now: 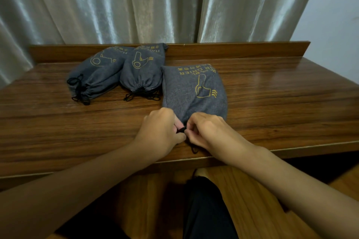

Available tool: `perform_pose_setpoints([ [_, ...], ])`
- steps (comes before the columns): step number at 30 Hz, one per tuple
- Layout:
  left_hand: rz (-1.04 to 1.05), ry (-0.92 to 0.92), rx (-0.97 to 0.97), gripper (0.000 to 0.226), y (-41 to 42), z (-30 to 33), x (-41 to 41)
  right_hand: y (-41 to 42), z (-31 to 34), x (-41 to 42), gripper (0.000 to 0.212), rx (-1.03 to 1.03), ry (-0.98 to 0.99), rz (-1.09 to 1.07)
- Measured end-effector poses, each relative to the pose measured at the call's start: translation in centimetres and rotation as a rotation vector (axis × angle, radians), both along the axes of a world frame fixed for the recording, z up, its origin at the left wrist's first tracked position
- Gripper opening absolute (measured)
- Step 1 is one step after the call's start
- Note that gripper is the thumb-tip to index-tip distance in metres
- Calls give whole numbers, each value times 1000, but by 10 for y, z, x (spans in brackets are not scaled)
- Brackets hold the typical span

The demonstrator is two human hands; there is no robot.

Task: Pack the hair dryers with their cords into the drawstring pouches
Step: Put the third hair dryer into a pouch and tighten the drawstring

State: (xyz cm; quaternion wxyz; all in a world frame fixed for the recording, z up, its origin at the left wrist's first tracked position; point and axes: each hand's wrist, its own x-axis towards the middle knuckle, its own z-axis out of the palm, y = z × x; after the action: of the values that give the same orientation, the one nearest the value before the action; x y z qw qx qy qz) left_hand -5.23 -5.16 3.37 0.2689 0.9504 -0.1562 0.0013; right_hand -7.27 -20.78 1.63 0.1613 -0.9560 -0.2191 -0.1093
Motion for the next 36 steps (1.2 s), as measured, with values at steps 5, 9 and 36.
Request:
perform_pose_setpoints([
  [5, -24, 247, -299, 16, 11, 0, 5, 7, -9, 0, 18, 48, -49, -81],
  [9, 53, 413, -466, 16, 19, -2, 12, 15, -14, -1, 23, -88, -105, -135],
  [36, -3, 784, -614, 21, 29, 5, 35, 18, -13, 5, 17, -179, -442, -17],
])
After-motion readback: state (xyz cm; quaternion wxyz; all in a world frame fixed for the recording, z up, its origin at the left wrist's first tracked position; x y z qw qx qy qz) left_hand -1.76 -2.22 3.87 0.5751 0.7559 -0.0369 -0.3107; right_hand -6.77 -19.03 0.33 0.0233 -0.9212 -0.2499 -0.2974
